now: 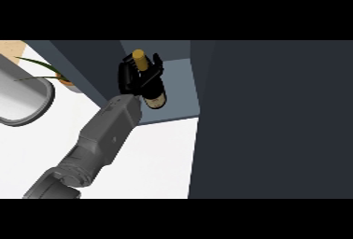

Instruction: Pick up the wine, place it into the cabinet and close the cabinet

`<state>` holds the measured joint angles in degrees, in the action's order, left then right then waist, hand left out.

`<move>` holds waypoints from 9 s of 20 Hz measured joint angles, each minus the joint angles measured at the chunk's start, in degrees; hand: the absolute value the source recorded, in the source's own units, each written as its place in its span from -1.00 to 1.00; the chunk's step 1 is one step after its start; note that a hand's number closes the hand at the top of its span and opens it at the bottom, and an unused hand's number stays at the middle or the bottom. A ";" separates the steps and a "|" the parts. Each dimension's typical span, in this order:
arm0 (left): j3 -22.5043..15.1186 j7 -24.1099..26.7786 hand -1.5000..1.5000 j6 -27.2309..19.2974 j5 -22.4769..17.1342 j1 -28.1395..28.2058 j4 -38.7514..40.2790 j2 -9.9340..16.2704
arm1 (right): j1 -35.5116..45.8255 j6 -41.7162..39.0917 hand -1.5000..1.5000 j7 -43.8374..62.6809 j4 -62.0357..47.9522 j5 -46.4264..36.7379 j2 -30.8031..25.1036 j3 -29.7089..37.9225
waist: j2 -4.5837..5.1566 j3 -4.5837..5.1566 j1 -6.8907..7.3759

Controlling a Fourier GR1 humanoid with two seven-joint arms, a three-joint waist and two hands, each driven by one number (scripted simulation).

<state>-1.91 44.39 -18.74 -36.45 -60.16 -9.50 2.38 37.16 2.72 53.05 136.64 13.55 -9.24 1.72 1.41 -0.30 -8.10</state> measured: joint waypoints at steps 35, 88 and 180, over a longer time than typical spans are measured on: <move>-7.00 -1.32 1.00 -7.42 -6.48 -0.49 -0.55 1.24 | -1.90 -2.48 -1.00 -2.40 -1.18 3.39 1.41 1.45 | 0.52 -0.18 -2.64; -14.81 -14.92 -1.00 -21.32 2.43 -5.73 7.88 3.70 | -4.40 -5.35 -1.00 -5.27 -1.02 4.46 0.86 2.64 | 2.47 0.28 -2.25; -25.25 -12.96 1.00 9.12 -10.97 78.03 -114.94 41.37 | 5.33 4.69 1.00 3.90 -3.71 -0.79 7.24 -26.13 | -1.89 0.52 9.84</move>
<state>-27.16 31.43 -9.61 -47.41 17.87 -124.44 43.75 42.49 7.42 56.95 132.93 12.76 -2.00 -24.41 -0.48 0.22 1.73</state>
